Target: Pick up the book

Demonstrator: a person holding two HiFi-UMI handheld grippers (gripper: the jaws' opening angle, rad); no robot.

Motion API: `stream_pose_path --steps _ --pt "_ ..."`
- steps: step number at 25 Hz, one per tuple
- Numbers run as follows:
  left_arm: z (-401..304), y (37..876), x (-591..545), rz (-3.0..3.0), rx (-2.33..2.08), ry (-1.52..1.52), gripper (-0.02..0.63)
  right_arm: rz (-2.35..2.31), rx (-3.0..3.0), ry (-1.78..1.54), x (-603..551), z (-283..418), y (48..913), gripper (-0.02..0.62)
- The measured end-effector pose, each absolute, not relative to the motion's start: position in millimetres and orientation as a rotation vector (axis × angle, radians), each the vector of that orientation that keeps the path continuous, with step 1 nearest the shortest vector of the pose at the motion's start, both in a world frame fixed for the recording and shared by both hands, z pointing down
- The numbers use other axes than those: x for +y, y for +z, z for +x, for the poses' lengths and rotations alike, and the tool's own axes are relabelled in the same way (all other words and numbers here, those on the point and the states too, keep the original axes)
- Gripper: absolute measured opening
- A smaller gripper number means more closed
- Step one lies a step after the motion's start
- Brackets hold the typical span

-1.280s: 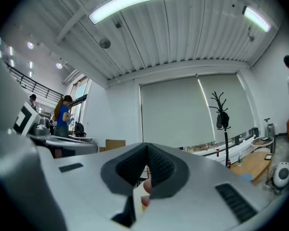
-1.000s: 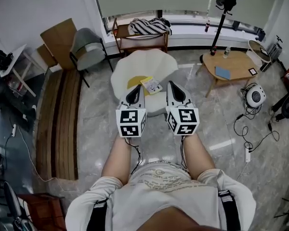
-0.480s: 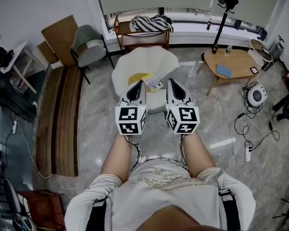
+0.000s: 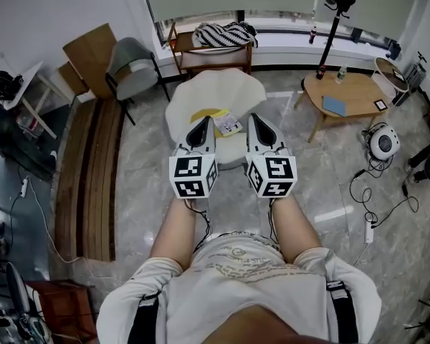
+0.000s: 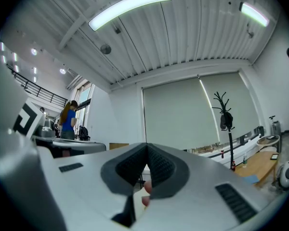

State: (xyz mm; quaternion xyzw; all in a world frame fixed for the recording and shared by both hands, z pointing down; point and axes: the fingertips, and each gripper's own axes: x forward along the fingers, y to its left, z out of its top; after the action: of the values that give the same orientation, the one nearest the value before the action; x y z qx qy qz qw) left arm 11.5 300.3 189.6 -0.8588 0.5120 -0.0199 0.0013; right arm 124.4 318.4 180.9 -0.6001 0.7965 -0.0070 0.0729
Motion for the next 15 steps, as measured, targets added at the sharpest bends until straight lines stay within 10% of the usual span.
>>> stream_pose_path --steps 15 --pt "61 190 301 -2.624 1.606 -0.102 0.012 -1.748 2.426 -0.027 313 168 190 0.025"
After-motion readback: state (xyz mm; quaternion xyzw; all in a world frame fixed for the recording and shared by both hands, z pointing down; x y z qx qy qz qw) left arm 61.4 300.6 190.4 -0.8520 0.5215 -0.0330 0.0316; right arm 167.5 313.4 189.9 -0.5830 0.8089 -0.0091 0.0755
